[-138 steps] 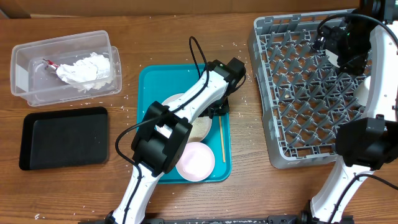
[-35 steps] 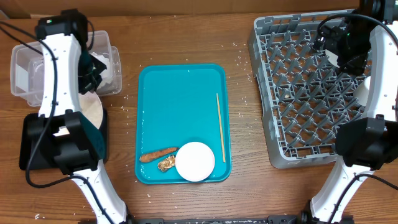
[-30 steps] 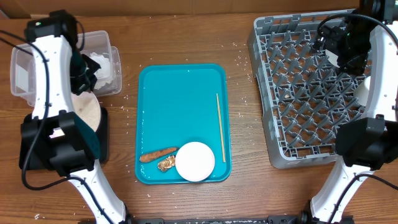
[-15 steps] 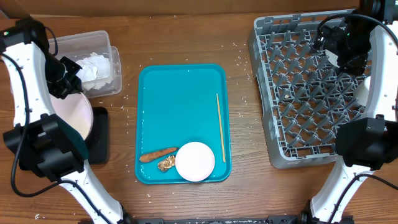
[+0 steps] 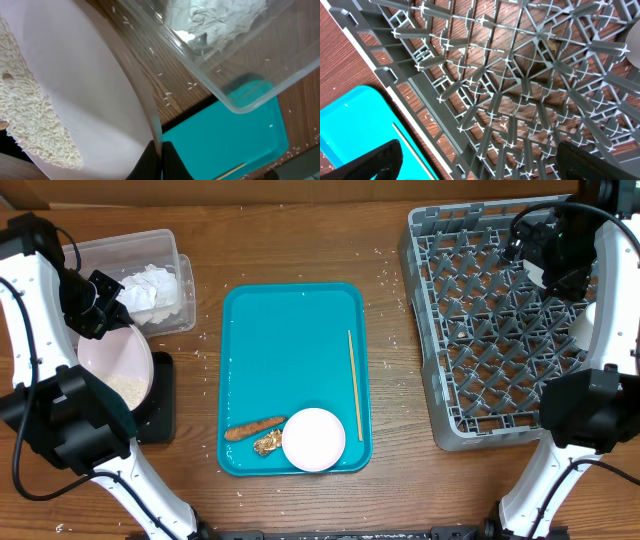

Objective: Sort waste into correct bins and load items into the dishwasher
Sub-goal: 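Tilt the plate with the left gripper to pour rice onto the black tray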

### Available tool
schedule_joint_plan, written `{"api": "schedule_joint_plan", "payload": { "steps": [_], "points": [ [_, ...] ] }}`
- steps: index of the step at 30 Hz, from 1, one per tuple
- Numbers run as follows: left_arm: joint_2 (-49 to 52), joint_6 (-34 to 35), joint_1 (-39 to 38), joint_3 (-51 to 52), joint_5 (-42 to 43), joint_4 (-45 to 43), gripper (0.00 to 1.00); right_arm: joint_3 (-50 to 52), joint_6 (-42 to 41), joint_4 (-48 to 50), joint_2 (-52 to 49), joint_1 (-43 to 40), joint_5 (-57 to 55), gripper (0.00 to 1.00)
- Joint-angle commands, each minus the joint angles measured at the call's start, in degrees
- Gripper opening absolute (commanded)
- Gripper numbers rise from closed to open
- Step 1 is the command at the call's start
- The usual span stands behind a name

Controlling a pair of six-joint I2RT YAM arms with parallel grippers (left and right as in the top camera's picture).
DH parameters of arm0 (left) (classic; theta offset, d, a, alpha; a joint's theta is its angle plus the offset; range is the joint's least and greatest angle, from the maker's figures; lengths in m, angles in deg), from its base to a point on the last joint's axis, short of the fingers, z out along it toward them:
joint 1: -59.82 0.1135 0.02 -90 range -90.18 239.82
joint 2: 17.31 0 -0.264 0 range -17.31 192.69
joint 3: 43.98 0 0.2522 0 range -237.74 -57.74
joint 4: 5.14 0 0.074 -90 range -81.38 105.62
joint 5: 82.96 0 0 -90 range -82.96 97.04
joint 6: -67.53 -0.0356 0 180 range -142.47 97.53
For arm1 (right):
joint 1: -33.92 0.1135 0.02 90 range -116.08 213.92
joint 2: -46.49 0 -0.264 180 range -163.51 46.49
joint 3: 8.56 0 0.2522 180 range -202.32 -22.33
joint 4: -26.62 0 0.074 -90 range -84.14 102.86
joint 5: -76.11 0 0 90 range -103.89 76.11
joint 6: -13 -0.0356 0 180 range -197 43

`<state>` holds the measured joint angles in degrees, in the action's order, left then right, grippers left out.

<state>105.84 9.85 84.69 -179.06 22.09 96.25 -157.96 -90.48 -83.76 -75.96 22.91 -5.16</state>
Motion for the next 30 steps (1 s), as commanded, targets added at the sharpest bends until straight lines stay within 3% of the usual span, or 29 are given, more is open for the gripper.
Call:
{"api": "schedule_joint_plan", "payload": {
  "steps": [1, 20, 25, 30],
  "points": [
    [-1.66, -2.62, 1.09, 0.02, 4.31, 0.24, 0.04, -0.17, -0.04, 0.28, 0.39, 0.00, -0.35, 1.00],
    [-1.66, -10.58, 8.90, 0.02, 17.59, 5.68, 0.04, -0.17, -0.04, 0.28, 0.39, 0.00, -0.35, 1.00],
    [-1.66, -14.16, 11.21, 0.02, 25.44, 6.03, 0.04, -0.17, -0.04, 0.28, 0.39, 0.00, -0.35, 1.00],
    [-1.66, -14.16, 13.51, 0.02, 25.75, 6.69, 0.04, -0.17, -0.04, 0.28, 0.39, 0.00, -0.35, 1.00]
  ]
}}
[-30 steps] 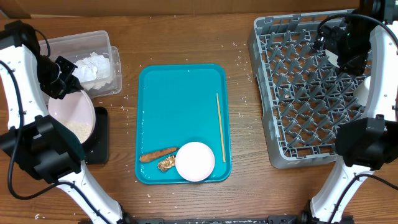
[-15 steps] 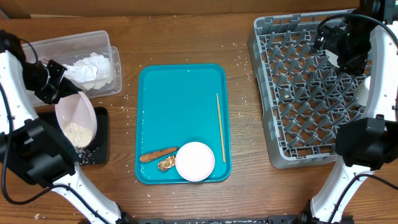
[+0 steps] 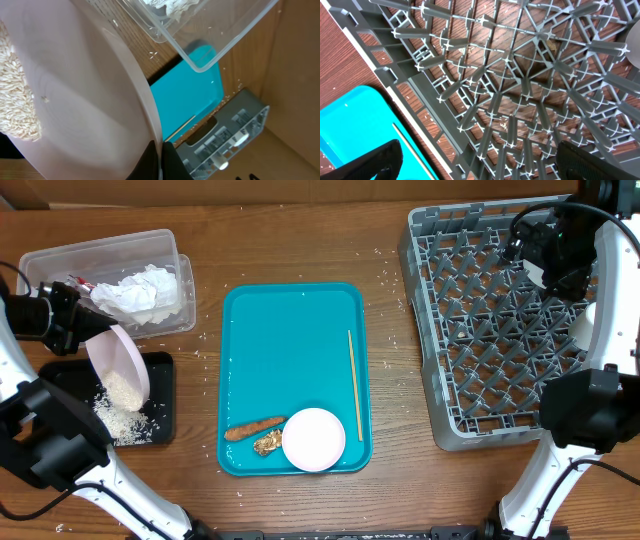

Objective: Sort waste into correct bins and load items into the dishwasher
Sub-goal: 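Tilt the plate with the left gripper to pour rice onto the black tray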

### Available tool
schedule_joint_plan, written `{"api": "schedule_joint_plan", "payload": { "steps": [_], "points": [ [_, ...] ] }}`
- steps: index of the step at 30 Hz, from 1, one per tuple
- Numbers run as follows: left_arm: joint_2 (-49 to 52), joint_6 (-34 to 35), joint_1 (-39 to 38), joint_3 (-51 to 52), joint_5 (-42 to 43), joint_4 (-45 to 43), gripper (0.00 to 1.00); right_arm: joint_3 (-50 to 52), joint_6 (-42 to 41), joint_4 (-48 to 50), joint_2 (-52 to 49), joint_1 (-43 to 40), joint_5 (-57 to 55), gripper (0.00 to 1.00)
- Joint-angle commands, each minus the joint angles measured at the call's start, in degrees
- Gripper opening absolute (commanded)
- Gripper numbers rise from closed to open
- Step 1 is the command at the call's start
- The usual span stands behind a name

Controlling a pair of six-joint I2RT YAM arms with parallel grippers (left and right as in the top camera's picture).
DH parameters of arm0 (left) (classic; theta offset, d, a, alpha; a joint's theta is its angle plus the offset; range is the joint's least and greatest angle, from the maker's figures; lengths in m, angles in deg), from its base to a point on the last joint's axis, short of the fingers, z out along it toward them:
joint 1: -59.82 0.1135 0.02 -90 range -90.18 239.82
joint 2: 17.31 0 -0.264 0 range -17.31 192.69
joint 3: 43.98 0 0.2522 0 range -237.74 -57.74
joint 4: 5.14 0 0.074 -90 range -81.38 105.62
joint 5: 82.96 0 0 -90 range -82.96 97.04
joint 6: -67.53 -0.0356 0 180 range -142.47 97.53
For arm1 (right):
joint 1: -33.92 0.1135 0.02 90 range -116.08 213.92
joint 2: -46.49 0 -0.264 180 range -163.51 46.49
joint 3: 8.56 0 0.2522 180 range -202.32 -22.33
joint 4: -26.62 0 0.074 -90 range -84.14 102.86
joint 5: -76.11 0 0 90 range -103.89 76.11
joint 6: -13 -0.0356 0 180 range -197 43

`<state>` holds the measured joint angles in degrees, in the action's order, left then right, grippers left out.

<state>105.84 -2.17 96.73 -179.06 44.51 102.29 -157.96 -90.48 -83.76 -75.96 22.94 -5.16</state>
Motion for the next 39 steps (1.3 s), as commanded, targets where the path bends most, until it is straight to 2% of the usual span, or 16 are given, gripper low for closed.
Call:
{"api": "schedule_joint_plan", "payload": {
  "steps": [1, 14, 23, 30, 34, 39],
  "points": [
    [-1.66, -2.40, 1.90, 0.02, 3.56, 1.05, 0.04, -0.17, -0.04, 0.28, 0.39, -0.02, -0.35, 1.00],
    [-1.70, -6.01, 5.57, 0.07, 14.43, 3.17, 0.04, -0.17, -0.04, 0.28, 0.39, -0.02, -0.35, 1.00],
    [-1.40, -5.92, 6.82, 0.11, 14.71, 3.19, 0.04, -0.17, -0.04, 0.28, 0.39, -0.02, -0.35, 1.00],
    [-1.55, -5.97, 9.75, 0.66, 18.62, 3.19, 0.04, -0.17, -0.04, 0.28, 0.39, -0.02, -0.35, 1.00],
    [-1.79, -7.43, 10.64, 0.74, 24.06, 3.19, 0.04, -0.17, -0.04, 0.28, 0.39, -0.02, -0.35, 1.00],
    [-1.81, -7.61, 11.89, 1.29, 24.37, 3.17, 0.04, -0.17, -0.04, 0.28, 0.39, -0.02, -0.35, 1.00]
  ]
}}
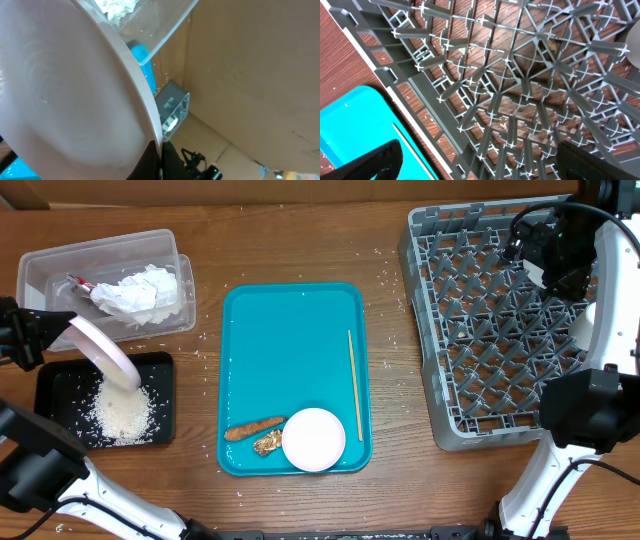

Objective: Sort waste into correct bins and load items into the dishwasher
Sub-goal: 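Tilt the plate with the left gripper to pour rice onto the black tray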

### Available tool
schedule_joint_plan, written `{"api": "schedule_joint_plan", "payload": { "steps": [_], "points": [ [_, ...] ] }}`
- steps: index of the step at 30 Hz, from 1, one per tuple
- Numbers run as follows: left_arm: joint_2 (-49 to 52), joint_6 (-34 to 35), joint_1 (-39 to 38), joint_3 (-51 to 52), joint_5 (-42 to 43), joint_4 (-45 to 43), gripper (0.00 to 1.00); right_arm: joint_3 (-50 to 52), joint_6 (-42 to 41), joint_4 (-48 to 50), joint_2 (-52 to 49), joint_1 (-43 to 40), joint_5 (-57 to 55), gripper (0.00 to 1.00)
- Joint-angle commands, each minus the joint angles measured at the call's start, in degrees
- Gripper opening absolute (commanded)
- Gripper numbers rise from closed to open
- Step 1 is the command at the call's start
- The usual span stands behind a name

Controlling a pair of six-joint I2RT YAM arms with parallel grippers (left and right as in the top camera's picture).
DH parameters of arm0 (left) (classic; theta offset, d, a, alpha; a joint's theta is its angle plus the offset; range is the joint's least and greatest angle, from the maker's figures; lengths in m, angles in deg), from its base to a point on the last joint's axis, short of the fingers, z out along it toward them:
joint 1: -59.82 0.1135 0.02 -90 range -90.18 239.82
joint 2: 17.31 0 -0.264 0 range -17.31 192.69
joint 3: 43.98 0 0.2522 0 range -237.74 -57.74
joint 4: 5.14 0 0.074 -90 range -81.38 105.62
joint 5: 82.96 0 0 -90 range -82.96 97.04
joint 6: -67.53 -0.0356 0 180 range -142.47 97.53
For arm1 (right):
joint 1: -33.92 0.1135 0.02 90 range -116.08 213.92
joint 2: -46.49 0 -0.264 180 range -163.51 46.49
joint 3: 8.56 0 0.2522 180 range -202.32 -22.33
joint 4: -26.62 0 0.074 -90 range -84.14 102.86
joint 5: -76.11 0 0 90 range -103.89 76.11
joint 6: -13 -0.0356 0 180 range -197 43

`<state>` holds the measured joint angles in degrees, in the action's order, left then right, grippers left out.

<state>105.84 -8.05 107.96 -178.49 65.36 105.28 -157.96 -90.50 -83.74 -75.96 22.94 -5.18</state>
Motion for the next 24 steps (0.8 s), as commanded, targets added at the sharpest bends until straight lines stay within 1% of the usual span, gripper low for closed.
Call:
{"api": "schedule_joint_plan", "payload": {
  "steps": [1, 3, 6, 8, 11, 12, 15, 18, 19, 20, 21, 22, 24],
  "points": [
    [-1.75, -1.66, 0.76, 0.72, 2.32, 0.13, 0.05, -0.17, -0.02, 0.26, 0.39, -0.02, -0.33, 1.00],
    [-1.27, -1.62, 1.25, 0.92, 0.81, 0.20, 0.04, -0.17, -0.02, 0.26, 0.39, -0.02, -0.33, 1.00],
    [-1.44, -2.03, 1.51, 1.75, 3.45, 0.20, 0.04, -0.17, -0.02, 0.26, 0.39, -0.02, -0.33, 1.00],
    [-1.27, -1.95, 1.73, 1.79, 1.84, 0.17, 0.04, -0.17, -0.02, 0.26, 0.39, -0.02, -0.33, 1.00],
    [-1.99, -4.17, 1.92, 3.04, 7.87, 0.20, 0.04, -0.17, -0.02, 0.26, 0.39, -0.02, -0.33, 1.00],
    [-2.21, -4.35, 1.70, 3.15, 8.52, 0.20, 0.04, -0.17, -0.02, 0.26, 0.39, -0.02, -0.33, 1.00],
    [-1.79, -3.37, 2.01, 3.39, 5.75, 0.20, 0.04, -0.17, -0.02, 0.26, 0.39, -0.02, -0.33, 1.00],
    [-2.34, -3.54, 2.12, 4.76, 8.48, 0.20, 0.04, -0.17, -0.02, 0.26, 0.39, -0.02, -0.33, 1.00],
    [-2.34, -3.50, 2.12, 4.74, 7.69, -0.11, 0.04, -0.17, -0.02, 0.26, 0.39, -0.02, -0.33, 1.00],
    [-2.21, -3.32, 2.32, 4.79, 5.46, -1.42, 0.04, -0.17, -0.02, 0.26, 0.39, -0.02, -0.33, 1.00],
    [-1.95, -1.97, 2.54, 4.79, 2.64, -0.90, 0.04, -0.17, -0.02, 0.26, 0.39, -0.02, -0.33, 1.00],
    [-1.81, -1.99, 2.80, 5.03, 2.78, 0.22, 0.04, -0.17, -0.02, 0.26, 0.39, -0.02, -0.33, 1.00],
    [-2.47, -4.92, 2.84, 5.81, 5.70, 0.22, 0.04, -0.17, -0.02, 0.26, 0.39, -0.02, -0.33, 1.00]
  ]
}}
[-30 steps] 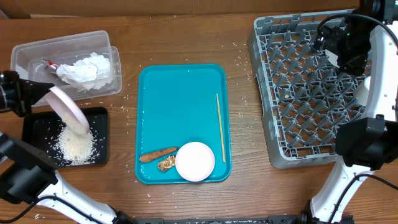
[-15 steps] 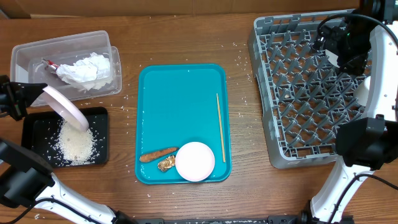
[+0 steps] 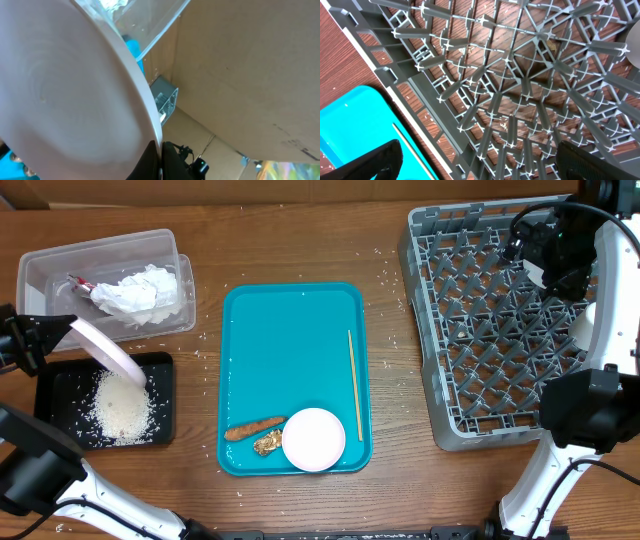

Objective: Sort waste into correct bins and load items into the dishwasher
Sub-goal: 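Tilt the plate with the left gripper to pour rice onto the black tray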

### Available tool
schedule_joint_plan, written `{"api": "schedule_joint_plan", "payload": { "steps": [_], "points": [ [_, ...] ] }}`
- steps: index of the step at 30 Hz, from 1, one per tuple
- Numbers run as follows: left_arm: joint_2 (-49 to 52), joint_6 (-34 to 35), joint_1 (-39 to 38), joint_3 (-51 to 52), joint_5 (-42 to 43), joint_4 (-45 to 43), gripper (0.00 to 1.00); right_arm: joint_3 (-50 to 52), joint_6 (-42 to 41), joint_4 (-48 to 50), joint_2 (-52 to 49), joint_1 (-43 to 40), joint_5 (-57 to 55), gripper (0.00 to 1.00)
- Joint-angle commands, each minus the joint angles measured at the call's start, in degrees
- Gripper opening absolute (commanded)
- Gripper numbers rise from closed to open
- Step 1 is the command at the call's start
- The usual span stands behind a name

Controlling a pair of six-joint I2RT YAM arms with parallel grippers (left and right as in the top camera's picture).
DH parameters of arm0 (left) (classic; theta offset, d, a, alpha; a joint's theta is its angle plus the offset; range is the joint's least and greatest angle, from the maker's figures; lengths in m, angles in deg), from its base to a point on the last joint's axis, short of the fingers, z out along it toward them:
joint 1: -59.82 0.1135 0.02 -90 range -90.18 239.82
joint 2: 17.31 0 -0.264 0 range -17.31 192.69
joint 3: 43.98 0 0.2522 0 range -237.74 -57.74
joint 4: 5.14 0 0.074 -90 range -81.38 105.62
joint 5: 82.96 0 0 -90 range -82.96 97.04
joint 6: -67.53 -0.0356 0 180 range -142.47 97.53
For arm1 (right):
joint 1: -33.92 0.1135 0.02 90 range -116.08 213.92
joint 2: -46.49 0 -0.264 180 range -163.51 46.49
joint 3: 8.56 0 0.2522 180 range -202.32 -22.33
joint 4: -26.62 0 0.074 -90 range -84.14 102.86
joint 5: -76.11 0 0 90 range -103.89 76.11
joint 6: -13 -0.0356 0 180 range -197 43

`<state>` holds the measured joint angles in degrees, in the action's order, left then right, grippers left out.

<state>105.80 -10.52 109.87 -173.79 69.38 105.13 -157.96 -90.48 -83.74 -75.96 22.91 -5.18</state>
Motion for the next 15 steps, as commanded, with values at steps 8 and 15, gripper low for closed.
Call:
{"api": "schedule_joint_plan", "payload": {
  "steps": [8, 15],
  "points": [
    [-3.50, -1.66, 1.84, 1.99, -2.62, -0.87, 0.04, -0.17, -0.04, 0.26, 0.39, 0.00, -0.33, 1.00],
    [-4.00, -2.97, 1.88, 2.16, -4.11, 0.37, 0.04, -0.17, -0.04, 0.26, 0.39, 0.00, -0.33, 1.00]
  ]
}}
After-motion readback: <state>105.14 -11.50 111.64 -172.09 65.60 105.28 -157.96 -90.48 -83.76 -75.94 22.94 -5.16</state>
